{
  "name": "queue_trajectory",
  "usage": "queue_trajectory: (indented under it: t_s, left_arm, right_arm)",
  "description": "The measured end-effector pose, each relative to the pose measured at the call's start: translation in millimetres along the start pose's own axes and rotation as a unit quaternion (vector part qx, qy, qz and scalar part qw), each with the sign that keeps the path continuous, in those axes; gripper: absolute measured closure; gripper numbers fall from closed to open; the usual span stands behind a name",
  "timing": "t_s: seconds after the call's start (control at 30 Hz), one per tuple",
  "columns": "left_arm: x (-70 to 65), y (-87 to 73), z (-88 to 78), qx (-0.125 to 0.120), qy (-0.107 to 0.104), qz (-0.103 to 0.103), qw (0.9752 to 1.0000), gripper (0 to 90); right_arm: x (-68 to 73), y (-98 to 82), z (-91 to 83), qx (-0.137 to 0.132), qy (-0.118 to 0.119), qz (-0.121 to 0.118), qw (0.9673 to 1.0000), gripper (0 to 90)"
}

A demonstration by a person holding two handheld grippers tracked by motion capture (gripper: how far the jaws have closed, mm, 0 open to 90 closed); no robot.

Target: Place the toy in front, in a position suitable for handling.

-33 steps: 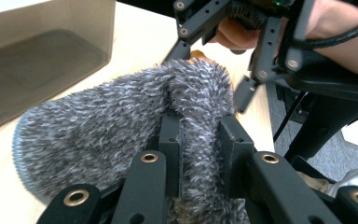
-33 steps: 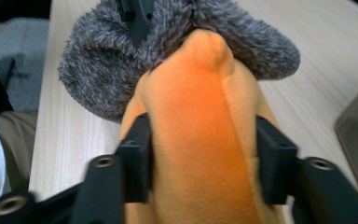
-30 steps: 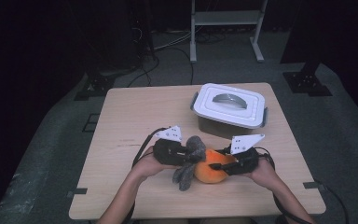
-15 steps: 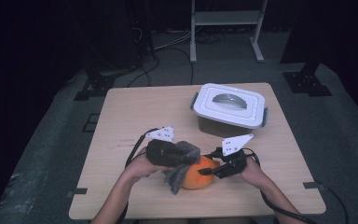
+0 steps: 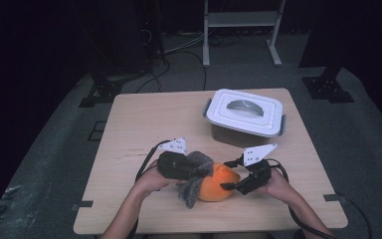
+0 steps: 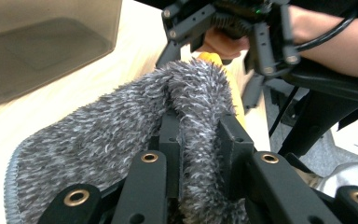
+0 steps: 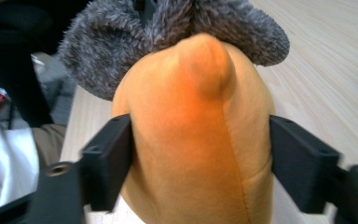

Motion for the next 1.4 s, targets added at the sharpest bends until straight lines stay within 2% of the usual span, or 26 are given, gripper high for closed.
queue_trajectory:
  t_s: [0.1, 0.2, 0.3, 0.43, 0.57, 0.7, 0.77, 0.9, 1.03, 1.1, 1.2, 1.4]
  left_arm:
    - [0.0, 2.0, 1.3, 0.001, 0.0, 0.0, 1.0, 74.1]
    - [-0.5, 4.4, 2.7, 0.002, 0.0, 0.003, 1.0, 74.1]
    - [-2.1, 10.2, 1.3, -0.002, -0.004, 0.006, 1.0, 74.1]
    - [-5.8, 21.1, 5.1, 0.007, -0.008, 0.026, 0.9996, 73.8]
    - [-9.2, 28.1, 11.3, 0.005, -0.012, 0.033, 0.9994, 73.7]
    - [-8.4, 24.3, 13.6, 0.02, -0.008, 0.037, 0.9991, 73.9]
    - [-5.5, 20.6, 12.0, 0.021, -0.004, 0.033, 0.9992, 73.8]
    - [-0.3, 9.9, 7.8, 0.023, 0.003, 0.017, 0.9996, 73.8]
    - [3.8, -0.8, 3.0, 0.021, 0.008, 0.001, 0.9997, 73.8]
    - [3.9, -2.0, 2.6, 0.02, 0.009, -0.001, 0.9998, 73.8]
    - [4.1, -1.6, 3.1, 0.022, 0.012, -0.001, 0.9997, 73.8]
    - [0.6, 4.1, 8.5, 0.021, 0.006, 0.008, 0.9997, 73.8]
  right_arm:
    - [8.3, 4.9, -2.3, 0.007, -0.026, -0.013, 0.9996, 20.6]
    - [10.7, 7.0, -0.8, 0.012, -0.041, -0.014, 0.999, 25.8]
    - [8.3, 6.5, -1.0, 0.012, -0.036, -0.023, 0.999, 38.3]
    - [6.7, 7.7, 1.2, 0.009, -0.026, -0.029, 0.9992, 42.1]
    - [6.1, 7.6, 2.5, 0.006, -0.026, -0.034, 0.9991, 42.7]
    - [3.8, 1.8, -1.3, 0.005, -0.023, -0.04, 0.9989, 45.3]
    - [0.8, -1.0, -4.5, 0.006, -0.023, -0.045, 0.9987, 46.2]
    - [-5.9, -6.8, -9.6, 0.002, -0.021, -0.031, 0.9993, 46.3]
    - [-10.3, -11.1, -12.9, -0.005, -0.018, -0.016, 0.9997, 44.4]
    - [-10.4, -9.8, -12.8, -0.006, -0.014, -0.003, 0.9999, 35.9]
    - [-7.0, -3.8, -13.9, -0.008, -0.02, 0.003, 0.9998, 25.3]
    - [0.3, 6.5, -14.4, -0.017, -0.028, 0.0, 0.9995, 23.2]
Point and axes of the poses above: each handheld gripper's, and its own axes: z roughly forward along the jaws, y roughly out of its top, x roughly to its left, the point moved 5 cm from there along z, roughly forward along the jaws, and after that the axes turned 9 degrees about z, right-handed, at the moved point
